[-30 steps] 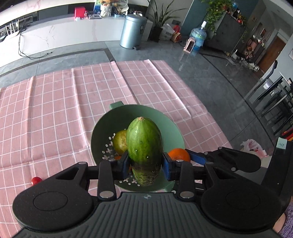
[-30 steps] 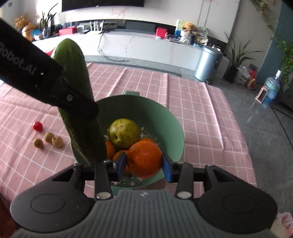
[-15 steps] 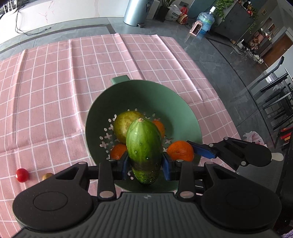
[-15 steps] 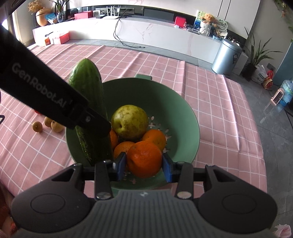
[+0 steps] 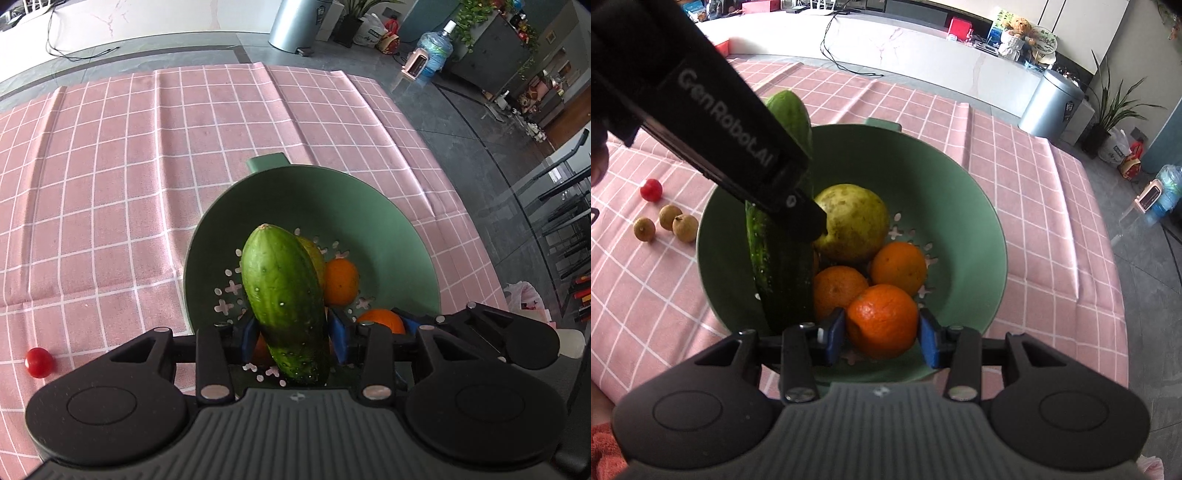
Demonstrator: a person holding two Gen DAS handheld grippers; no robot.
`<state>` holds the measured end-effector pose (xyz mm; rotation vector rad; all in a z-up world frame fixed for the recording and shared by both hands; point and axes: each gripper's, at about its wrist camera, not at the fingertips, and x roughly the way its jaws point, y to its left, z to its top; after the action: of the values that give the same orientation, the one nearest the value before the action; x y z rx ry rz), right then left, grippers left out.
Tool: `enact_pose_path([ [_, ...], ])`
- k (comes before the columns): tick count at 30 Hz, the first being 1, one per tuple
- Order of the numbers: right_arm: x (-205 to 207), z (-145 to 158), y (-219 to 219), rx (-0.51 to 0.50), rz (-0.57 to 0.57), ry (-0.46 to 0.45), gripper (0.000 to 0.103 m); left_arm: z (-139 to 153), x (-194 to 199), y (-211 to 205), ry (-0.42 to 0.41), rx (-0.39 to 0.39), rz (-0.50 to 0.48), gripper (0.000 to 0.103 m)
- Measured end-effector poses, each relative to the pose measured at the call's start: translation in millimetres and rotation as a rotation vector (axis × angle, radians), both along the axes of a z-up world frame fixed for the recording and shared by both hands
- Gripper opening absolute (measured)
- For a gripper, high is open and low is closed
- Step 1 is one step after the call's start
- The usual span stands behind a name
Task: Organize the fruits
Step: 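Carry the cucumber and orange over the colander and lower them inside, then open the left gripper on the cucumber while the right gripper releases the orange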
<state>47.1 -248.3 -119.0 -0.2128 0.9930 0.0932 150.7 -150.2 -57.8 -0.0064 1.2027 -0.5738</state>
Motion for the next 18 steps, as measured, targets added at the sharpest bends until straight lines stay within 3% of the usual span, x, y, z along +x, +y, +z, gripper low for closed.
enact_pose_path([
  [8,-1.3,2.7,-0.7,-0.005,-0.013,0.007,0.04,2.4,-2.3,3.2,-0.009,0.044,0.02,0.066],
  [11,-4.2,6.3,0.7,-0.016,-0.014,-0.009,0.043,7.1,-4.4,6.8,-0.009,0.054,0.025,0.069],
  [13,-7.2,12.3,2.5,-0.02,-0.015,-0.031,0.052,11.1,-6.1,9.4,-0.017,0.059,0.029,0.07],
  [18,-13.2,28.2,7.8,-0.029,-0.022,-0.074,0.054,20.9,-12.1,16.2,-0.035,0.046,0.048,0.073],
])
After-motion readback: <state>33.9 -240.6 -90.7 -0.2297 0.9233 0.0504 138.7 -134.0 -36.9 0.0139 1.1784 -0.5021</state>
